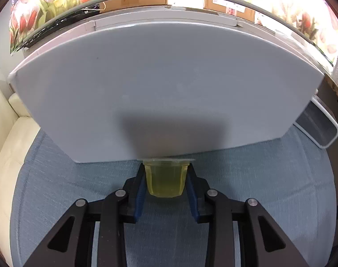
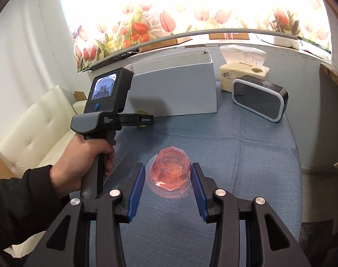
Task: Organize snacks
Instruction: 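Grasp the yellow-green jelly cup with the left gripper while the right gripper holds its cup, then lower both jelly cups into the white box and open both grippers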
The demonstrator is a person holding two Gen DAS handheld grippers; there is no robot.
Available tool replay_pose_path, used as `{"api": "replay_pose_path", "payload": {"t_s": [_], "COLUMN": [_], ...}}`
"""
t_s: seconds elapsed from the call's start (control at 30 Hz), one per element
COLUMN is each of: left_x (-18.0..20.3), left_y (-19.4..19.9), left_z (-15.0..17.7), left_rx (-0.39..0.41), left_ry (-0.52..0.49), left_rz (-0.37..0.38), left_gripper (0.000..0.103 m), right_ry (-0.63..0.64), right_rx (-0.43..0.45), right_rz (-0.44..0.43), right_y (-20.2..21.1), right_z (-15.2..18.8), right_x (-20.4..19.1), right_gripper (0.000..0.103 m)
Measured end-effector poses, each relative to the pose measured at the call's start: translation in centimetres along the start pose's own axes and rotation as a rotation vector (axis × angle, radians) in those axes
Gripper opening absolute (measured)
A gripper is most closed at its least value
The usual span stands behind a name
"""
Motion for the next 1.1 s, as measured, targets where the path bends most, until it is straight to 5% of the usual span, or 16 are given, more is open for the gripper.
{"api": "replay_pose_path", "payload": {"t_s": [0.33, 0.63, 0.9, 1.1], "left_x": [-3.1, -4.2, -5.8, -6.5], "left_y": [6.3, 14.2, 12.5, 8.1], "left_z": [1.9, -5.1, -14.8, -16.8], "left_rx": [0.077, 0.187, 0.209, 0.147], "left_ry": [-0.065, -0.088, -0.067, -0.058], "left_rz": [0.138, 0.229, 0.258, 0.248], "left_gripper": [0.036, 0.036, 0.036, 0.036], "right_ry": [0.027, 0.11, 0.098, 0.053], "right_rx": [0.012, 0.089, 0.078, 0.012], "right_rz": [-0.018, -0.026, 0.021, 0.089], "right_y": [-1.1, -3.5, -9.8, -14.7], "right_z": [-1.6, -10.4, -21.2, -24.1], "right_x": [-1.9, -4.4, -3.3, -1.5], "right_gripper": [0.046, 0.046, 0.046, 0.046]}}
Point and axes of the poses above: each gripper's, at about its wrist camera, not at the fingertips, and y roughly against the way its jaws point, x to its right, z to its underside, the point moved 3 cm from there along -y, roughly the way its jaws point, and after that the axes turned 3 degrees about x, right-handed, at the moved point
